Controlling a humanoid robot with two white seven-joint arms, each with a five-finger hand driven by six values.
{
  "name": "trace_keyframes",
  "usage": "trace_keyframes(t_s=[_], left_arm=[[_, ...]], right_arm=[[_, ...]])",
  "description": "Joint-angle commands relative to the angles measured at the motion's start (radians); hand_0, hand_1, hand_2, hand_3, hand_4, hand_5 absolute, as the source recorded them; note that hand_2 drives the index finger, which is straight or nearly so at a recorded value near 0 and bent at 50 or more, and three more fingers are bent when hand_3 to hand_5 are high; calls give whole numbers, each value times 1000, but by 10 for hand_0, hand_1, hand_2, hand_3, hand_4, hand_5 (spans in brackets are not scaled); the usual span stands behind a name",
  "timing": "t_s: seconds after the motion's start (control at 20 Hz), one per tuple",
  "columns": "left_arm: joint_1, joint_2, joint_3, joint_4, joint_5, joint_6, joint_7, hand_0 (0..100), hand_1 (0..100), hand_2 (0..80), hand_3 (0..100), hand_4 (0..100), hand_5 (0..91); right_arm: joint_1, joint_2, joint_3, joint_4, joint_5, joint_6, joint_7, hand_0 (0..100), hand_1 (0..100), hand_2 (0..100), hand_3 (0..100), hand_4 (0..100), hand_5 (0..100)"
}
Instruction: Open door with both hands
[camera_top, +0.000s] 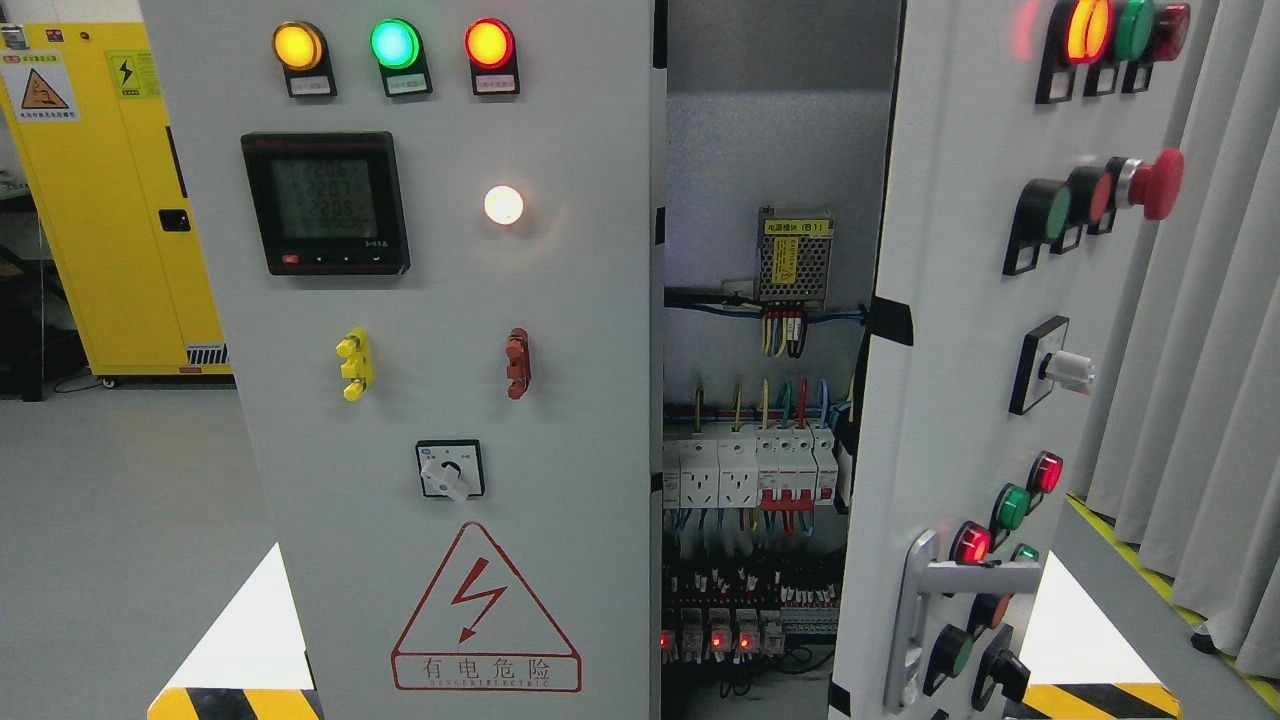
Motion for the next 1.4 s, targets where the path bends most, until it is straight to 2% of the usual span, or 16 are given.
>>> trace_keyframes(t_s=[0.0, 0.1, 0.2, 0.3, 0.4, 0.65, 0.8, 0.95, 1.15, 1.35], left_arm=[[175, 35, 8, -516, 6, -5, -13, 120, 556, 0, 0, 0, 0], [249, 65, 14, -707, 6, -5, -74, 120, 556, 0, 0, 0, 0], [268, 106, 34, -806, 9, -5, -209, 120, 556, 0, 0, 0, 0], [283, 112, 95, -878, 17, -7, -388, 120, 556, 0, 0, 0, 0], [311, 112, 115, -1017, 35, -5, -470, 120, 556, 0, 0, 0, 0], [378, 124, 114, -1447, 40, -5, -477, 120, 556, 0, 0, 0, 0], [395, 201, 101, -1652, 54, -5, -481, 120, 556, 0, 0, 0, 0], [401, 325, 45, -1771, 182, -5, -483, 120, 556, 0, 0, 0, 0], [389, 449, -17, -1904, 365, -3, -484, 120, 556, 0, 0, 0, 0], [302, 580, -18, -1996, 509, 24, -484, 120, 556, 0, 0, 0, 0]], right_arm=[[9, 0, 0, 0, 0, 0, 0, 0, 500, 40, 0, 0, 0], [9, 0, 0, 0, 0, 0, 0, 0, 500, 40, 0, 0, 0], [9, 0, 0, 0, -1, 0, 0, 0, 500, 40, 0, 0, 0], [9, 0, 0, 0, 0, 0, 0, 0, 500, 40, 0, 0, 0], [9, 0, 0, 0, -1, 0, 0, 0, 500, 40, 0, 0, 0], [9, 0, 0, 0, -1, 0, 0, 0, 500, 40, 0, 0, 0], [9, 0, 0, 0, 0, 0, 0, 0, 500, 40, 0, 0, 0], [9, 0, 0, 0, 2, 0, 0, 0, 500, 40, 0, 0, 0], [9, 0, 0, 0, -1, 0, 0, 0, 500, 40, 0, 0, 0], [9, 0, 0, 0, 0, 0, 0, 0, 500, 40, 0, 0, 0]])
